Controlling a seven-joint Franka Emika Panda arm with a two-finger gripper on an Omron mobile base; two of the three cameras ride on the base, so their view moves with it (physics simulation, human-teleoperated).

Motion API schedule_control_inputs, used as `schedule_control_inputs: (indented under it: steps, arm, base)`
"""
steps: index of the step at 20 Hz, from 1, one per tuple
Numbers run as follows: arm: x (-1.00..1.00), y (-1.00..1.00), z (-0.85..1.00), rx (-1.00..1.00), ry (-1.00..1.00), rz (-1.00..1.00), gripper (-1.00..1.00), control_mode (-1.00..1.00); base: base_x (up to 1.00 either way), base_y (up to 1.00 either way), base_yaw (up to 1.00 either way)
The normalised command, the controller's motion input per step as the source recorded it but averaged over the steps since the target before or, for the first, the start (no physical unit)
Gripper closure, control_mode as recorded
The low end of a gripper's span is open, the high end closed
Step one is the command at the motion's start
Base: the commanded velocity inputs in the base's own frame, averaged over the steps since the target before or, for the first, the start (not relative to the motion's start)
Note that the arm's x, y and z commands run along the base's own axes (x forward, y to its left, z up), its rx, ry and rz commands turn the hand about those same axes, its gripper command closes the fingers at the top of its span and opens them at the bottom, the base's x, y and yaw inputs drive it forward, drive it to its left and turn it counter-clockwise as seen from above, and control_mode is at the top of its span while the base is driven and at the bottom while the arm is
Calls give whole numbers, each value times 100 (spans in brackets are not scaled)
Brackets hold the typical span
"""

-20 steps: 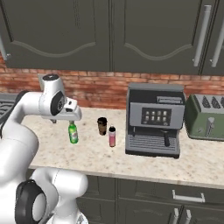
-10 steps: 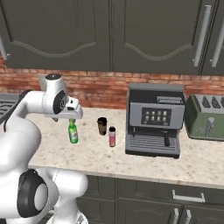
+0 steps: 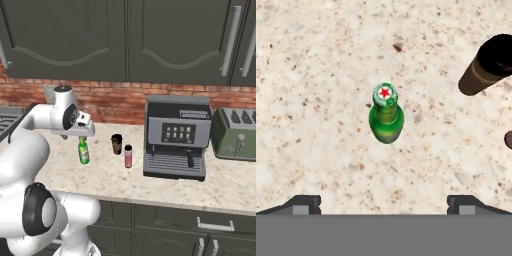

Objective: Move the drinks to the dining counter.

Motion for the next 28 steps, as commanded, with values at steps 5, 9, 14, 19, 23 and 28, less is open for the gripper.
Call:
schedule_control_inputs:
  steps: [5, 9, 14, 19, 23, 28]
  arm:
    - [15, 7, -13, 0, 1, 0, -100, -100]
    - [15, 6, -14, 0, 0, 0, -100, -100]
    - [7, 0, -5, 0, 0, 0, -100, -100]
    - [8, 0, 0, 0, 0, 0, -100, -100]
    - [14, 0, 0, 0, 0, 0, -100, -100]
    - [15, 0, -6, 0, -1, 0, -100, -100]
  base:
    - [0, 0, 0]
    - [0, 0, 0]
    - [0, 0, 0]
    - [0, 0, 0]
    - [0, 0, 0]
    - [0, 0, 0]
